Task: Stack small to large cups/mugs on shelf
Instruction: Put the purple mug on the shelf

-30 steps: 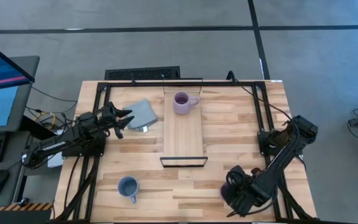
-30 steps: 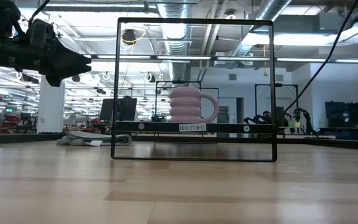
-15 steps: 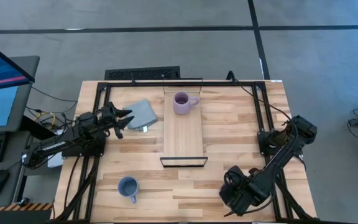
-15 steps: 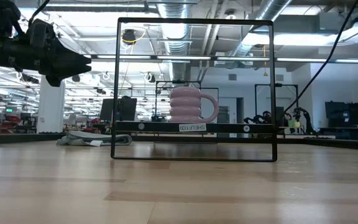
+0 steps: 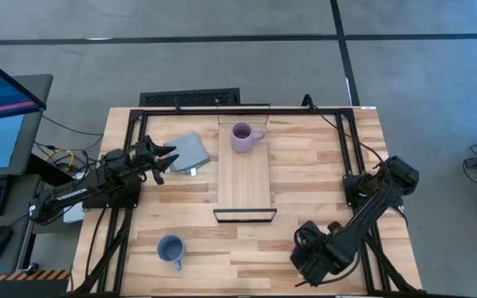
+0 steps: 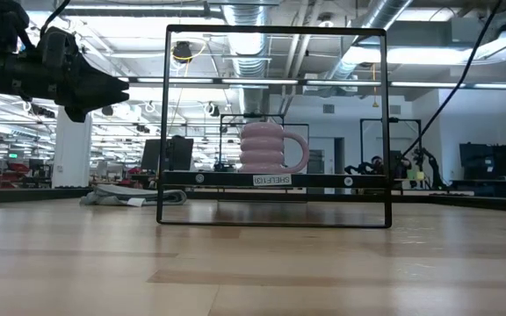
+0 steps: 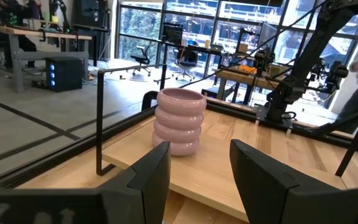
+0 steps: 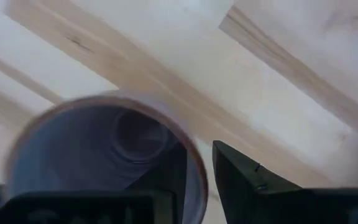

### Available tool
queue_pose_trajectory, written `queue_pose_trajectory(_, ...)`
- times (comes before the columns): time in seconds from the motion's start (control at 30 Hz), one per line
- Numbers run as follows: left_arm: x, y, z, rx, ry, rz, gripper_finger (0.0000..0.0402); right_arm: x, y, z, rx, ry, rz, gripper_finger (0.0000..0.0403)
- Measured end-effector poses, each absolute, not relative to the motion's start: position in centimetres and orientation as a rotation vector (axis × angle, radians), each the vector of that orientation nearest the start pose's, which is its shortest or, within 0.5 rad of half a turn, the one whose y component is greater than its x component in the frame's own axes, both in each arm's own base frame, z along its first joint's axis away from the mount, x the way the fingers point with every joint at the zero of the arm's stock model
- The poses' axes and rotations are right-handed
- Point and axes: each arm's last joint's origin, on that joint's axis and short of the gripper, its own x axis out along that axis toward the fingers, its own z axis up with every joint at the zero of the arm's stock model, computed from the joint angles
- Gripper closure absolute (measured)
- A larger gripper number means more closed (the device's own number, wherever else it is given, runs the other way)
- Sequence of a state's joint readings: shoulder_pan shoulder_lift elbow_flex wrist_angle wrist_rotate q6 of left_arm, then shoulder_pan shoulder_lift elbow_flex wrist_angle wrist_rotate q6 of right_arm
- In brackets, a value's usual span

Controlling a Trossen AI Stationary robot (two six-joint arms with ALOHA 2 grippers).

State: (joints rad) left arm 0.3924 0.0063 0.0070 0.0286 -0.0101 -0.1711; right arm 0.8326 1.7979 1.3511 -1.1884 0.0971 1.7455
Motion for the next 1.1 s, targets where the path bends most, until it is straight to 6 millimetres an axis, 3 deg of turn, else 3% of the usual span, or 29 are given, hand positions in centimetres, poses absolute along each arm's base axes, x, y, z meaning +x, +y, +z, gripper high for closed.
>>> queue_pose_trajectory(0.27,9.0,3.8,16.8,-0.170,-0.064,0.399,0.0244,22.9,22.9,20.6,0.545,1.430,-0.702,0.0316)
queue_pose_trajectory(0.47,9.0,3.8,16.8,-0.169,-0.064,0.399,0.0244,23.0,22.8,20.8,0.524,1.430,-0.670,0.0382)
queue_pose_trajectory(0.67,9.0,3.8,16.8,-0.167,-0.064,0.399,0.0244,23.0,22.2,20.9,0.474,1.458,-0.692,0.0381)
queue_pose_trajectory(0.9,9.0,3.8,16.8,-0.165,-0.063,0.399,0.0244,22.6,19.8,21.9,0.363,1.522,-0.754,0.0381)
queue_pose_trajectory(1.1,9.0,3.8,16.8,-0.165,-0.063,0.399,0.0244,21.6,16.8,24.8,0.300,1.499,-0.833,0.0381)
